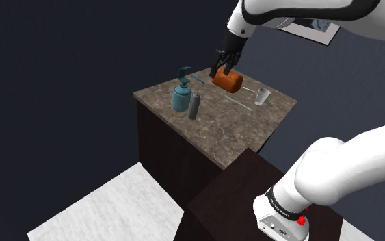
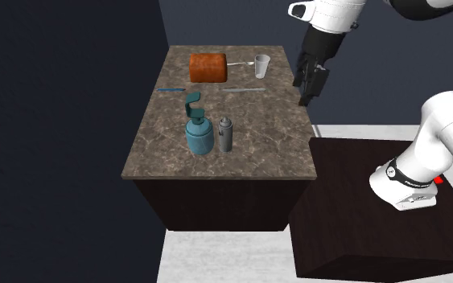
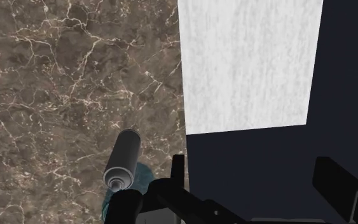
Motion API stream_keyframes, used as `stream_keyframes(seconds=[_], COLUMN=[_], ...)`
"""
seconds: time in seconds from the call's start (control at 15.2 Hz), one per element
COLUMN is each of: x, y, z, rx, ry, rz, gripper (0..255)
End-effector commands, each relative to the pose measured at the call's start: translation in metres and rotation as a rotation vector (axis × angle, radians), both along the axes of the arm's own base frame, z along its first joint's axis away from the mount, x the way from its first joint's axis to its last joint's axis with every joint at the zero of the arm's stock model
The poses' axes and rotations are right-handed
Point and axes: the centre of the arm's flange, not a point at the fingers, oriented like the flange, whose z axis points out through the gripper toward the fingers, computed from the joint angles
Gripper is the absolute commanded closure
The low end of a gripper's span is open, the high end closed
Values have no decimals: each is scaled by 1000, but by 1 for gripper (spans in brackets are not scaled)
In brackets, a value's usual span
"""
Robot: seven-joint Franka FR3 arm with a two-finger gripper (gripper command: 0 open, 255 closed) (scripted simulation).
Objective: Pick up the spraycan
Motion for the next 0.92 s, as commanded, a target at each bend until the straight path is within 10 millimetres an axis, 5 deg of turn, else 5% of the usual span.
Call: stream_keyframes(seconds=[0.0, 0.86], x=[23, 143], y=[-12, -82], z=[-16, -130], rx=[-6, -43], ry=[18, 137], rz=[-4, -33], gripper=[0, 0])
